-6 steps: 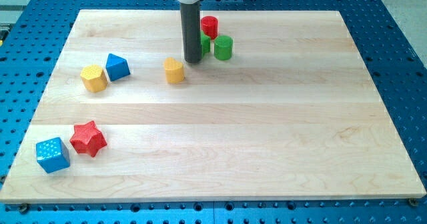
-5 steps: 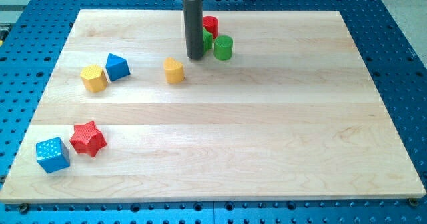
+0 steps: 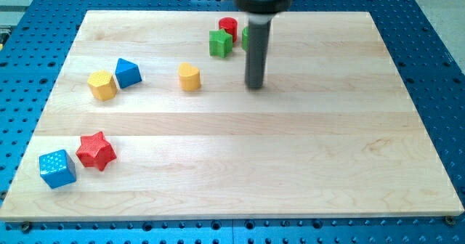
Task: Move the heart into the group blocks
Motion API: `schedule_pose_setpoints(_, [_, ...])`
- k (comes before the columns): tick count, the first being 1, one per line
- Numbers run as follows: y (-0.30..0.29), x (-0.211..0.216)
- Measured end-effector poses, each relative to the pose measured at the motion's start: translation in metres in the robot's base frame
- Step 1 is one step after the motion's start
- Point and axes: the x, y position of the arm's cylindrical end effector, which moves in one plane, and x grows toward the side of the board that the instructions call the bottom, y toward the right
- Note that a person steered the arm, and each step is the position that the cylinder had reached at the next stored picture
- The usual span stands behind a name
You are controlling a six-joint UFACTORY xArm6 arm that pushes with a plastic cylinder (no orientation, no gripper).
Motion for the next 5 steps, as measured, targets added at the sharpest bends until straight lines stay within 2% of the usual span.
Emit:
schedule_pose_setpoints(1, [-0.105, -0.009])
schedule_pose_setpoints(2, [-0.095, -0.038])
schedule_pose_setpoints(3, [-0.095, -0.034])
schedule_pose_setpoints(4, [-0.091, -0.010])
schedule_pose_setpoints(5, [-0.046, -0.054])
